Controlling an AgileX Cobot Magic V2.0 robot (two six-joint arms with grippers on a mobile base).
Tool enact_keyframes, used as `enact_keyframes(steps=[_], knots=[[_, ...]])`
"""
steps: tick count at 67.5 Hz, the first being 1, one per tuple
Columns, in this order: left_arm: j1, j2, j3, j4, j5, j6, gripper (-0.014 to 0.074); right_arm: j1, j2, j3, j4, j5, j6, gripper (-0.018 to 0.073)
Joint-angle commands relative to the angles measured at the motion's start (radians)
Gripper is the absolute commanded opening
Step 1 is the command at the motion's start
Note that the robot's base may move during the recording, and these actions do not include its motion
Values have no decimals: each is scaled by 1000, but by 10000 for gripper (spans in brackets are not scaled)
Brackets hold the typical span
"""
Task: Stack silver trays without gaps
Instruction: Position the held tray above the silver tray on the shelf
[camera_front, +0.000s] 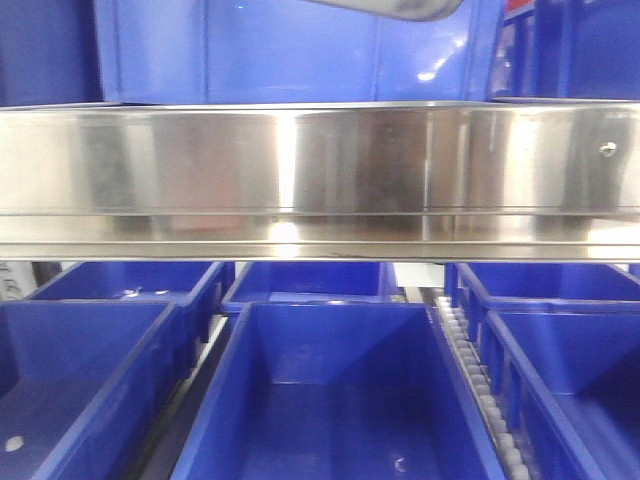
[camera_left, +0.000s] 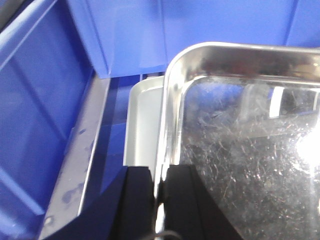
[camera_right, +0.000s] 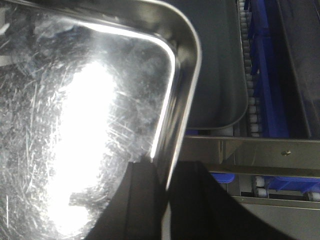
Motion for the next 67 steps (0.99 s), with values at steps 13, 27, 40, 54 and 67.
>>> enact_keyframes(steps=[13,27,40,54,67], knots=[[-16,8,-6,-1,-113,-6,-17,17,5,-13,-12,-656,-20,-15],[-16,8,-6,-1,-113,-6,-17,17,5,-13,-12,-656,-20,-15],[-16,8,-6,-1,-113,-6,-17,17,5,-13,-12,-656,-20,-15],[-16,8,-6,-1,-113,-6,-17,17,5,-13,-12,-581,-20,-15],[-16,8,-6,-1,-113,-6,-17,7,5,-13,-13,-305,-20,-15]])
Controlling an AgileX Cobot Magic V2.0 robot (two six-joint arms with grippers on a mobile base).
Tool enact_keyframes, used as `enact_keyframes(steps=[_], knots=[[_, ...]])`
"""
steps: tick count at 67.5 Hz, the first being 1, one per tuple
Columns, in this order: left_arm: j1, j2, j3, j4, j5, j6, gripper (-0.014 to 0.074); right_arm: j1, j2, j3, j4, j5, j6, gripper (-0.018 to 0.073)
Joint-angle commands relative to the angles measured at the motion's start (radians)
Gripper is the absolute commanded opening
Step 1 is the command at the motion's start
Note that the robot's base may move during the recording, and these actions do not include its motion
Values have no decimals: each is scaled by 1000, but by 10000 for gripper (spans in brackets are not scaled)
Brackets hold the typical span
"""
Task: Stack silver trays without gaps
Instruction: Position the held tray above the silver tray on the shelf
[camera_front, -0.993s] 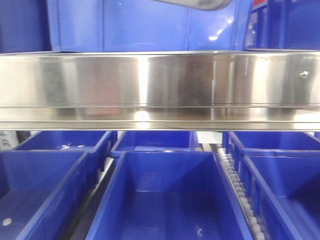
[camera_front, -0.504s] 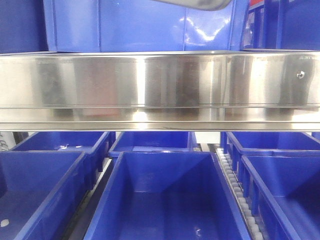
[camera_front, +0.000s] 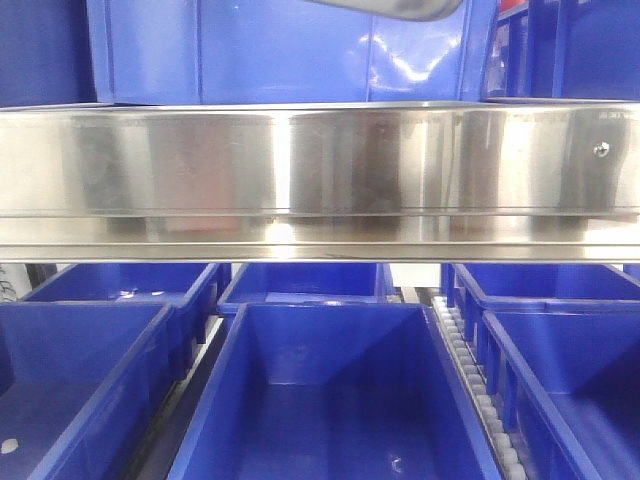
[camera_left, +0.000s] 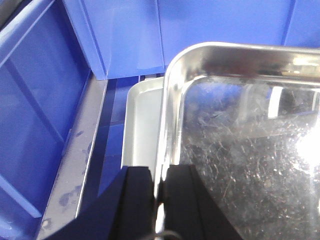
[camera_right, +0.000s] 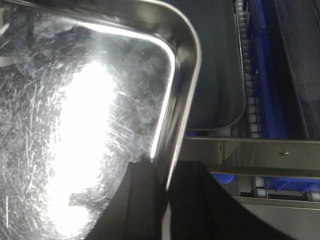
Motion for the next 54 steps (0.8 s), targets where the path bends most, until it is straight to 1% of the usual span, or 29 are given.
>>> enact_keyframes(steps=[1,6,12,18,22,24,29,33,37,40,47,49,54], knots=[[-16,8,-6,-3,-113,-6,-17,8,5,-13,-13,-298,-20,-15],[-16,8,-6,-5,-113,-6,-17,5,5,-13,-18,-285,-20,-15],[-16,8,-8,-35,-119,-6,-17,5,5,-13,-35,-295,-20,-15],[-2,8,-29,-89,-116,-6,-17,-6,5,-13,-40,-279,-20,-15],[21,8,-55,-141,-113,-2,-17,-25,5,-13,-40,-271,-20,-3],[29,8,-64,-154,-113,6,-17,-36,5,-13,-37,-271,-20,-4],[55,8,-95,-203,-115,53,-17,-73,5,-13,-36,-271,-20,-4],[82,16,-118,-258,-115,95,-17,-106,7,-13,-36,-283,-20,-4],[115,28,-143,-323,-115,137,-17,-141,13,-17,-30,-307,-35,-4],[133,42,-159,-355,-119,169,-17,-172,22,-25,-13,-322,-54,-4],[189,82,-193,-447,-146,252,-17,-229,54,-68,36,-352,-114,-4],[209,103,-209,-495,-154,289,-17,-261,80,-95,61,-357,-147,-4],[251,147,-237,-585,-177,362,-17,-305,123,-145,109,-359,-207,-4]])
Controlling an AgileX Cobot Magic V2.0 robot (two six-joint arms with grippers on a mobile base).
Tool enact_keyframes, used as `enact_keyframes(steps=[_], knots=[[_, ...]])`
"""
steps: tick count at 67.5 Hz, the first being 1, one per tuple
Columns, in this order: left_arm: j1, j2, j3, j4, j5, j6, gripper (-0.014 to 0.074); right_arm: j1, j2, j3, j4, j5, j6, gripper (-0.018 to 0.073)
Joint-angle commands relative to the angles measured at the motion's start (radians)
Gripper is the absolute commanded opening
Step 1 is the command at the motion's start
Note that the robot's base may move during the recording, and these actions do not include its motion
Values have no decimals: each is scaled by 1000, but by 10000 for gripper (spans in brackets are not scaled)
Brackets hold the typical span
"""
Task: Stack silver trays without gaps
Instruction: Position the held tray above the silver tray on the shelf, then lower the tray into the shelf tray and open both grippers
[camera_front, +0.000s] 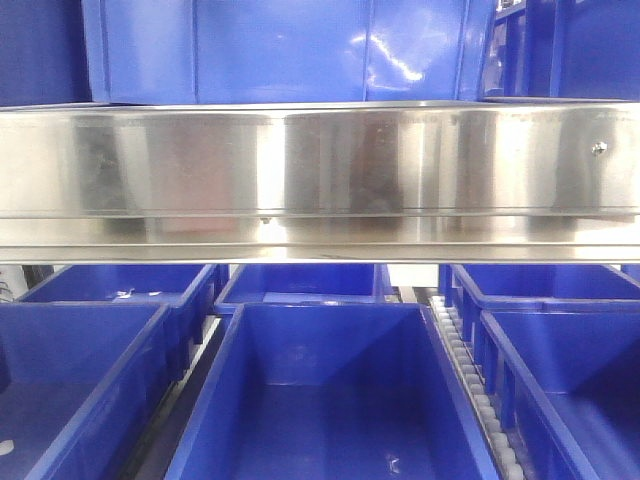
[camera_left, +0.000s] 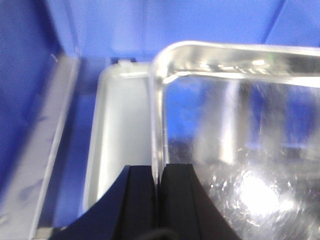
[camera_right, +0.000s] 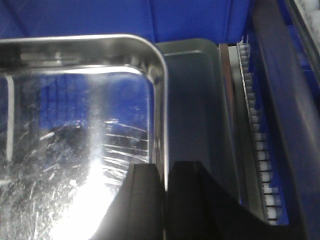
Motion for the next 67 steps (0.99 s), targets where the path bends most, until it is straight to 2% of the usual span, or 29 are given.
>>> enact_keyframes(steps=[1,15,24,28,41,67], knots=[[35,49,-40,-180,-117,96,-17,-44,50,-77,66,-147,-86,-4],[139,166,-120,-332,-160,200,-17,-138,184,-172,218,-147,-218,-4],[210,239,-142,-451,-165,281,-17,-161,258,-178,223,-147,-227,-4],[235,266,-144,-478,-168,301,-17,-164,282,-178,224,-155,-233,-4],[273,323,-144,-480,-161,301,-17,-178,330,-178,228,-212,-264,-4],[275,348,-144,-468,-167,301,-17,-202,351,-178,224,-236,-264,-4]])
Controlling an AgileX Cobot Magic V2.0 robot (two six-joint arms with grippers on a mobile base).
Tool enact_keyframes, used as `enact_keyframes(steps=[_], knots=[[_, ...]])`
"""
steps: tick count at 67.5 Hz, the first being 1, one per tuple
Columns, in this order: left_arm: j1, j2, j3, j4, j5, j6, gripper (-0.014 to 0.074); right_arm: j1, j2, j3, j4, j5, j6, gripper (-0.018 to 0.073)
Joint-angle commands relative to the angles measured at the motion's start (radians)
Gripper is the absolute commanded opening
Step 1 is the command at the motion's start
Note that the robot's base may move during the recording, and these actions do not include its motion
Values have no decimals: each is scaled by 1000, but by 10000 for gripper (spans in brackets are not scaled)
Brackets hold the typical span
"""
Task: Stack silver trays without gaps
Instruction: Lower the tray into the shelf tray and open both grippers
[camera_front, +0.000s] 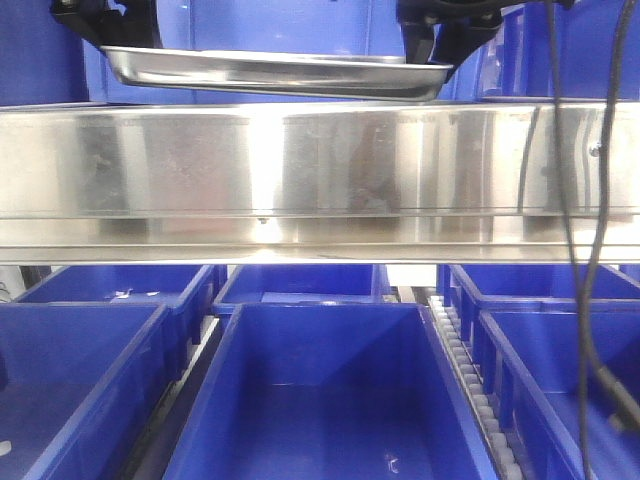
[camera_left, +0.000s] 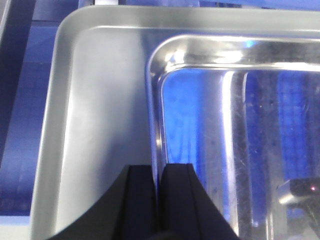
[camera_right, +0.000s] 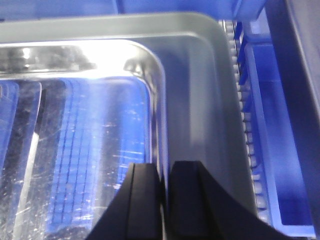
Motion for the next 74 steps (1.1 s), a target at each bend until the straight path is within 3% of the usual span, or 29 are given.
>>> enact_keyframes(steps=[1,7,15,23,28,32,41,53,58,69,74], knots=[[-16,0,-11,-71,-65,9,-15,11,-6,-20,32,-122,-10,-4],[-16,0,-11,-71,-65,9,26,11,-6,-20,32,-122,-10,-4],[-12,0,-11,-61,-65,-1,176,11,-6,-20,22,-122,-10,19],[-9,0,-11,-36,-52,-37,337,11,-6,-20,2,-120,-10,204],[-9,0,-11,-12,-41,-78,386,11,-6,-20,-16,-96,-10,314],[-9,0,-11,5,-37,-81,384,11,-6,-20,-30,-68,-10,354],[-9,0,-11,47,-20,-81,382,5,-6,-20,-34,-36,-10,351],[-9,0,-11,47,-20,-81,379,5,-6,-20,-37,-36,-10,337],[-9,0,-11,47,-20,-81,322,5,-6,-20,-46,-35,-10,267],[-9,-37,-11,49,-20,-71,-41,5,-33,-33,-46,-17,-10,15],[-9,-75,-11,54,-20,-71,6,5,-70,-41,-48,-7,-12,-22]])
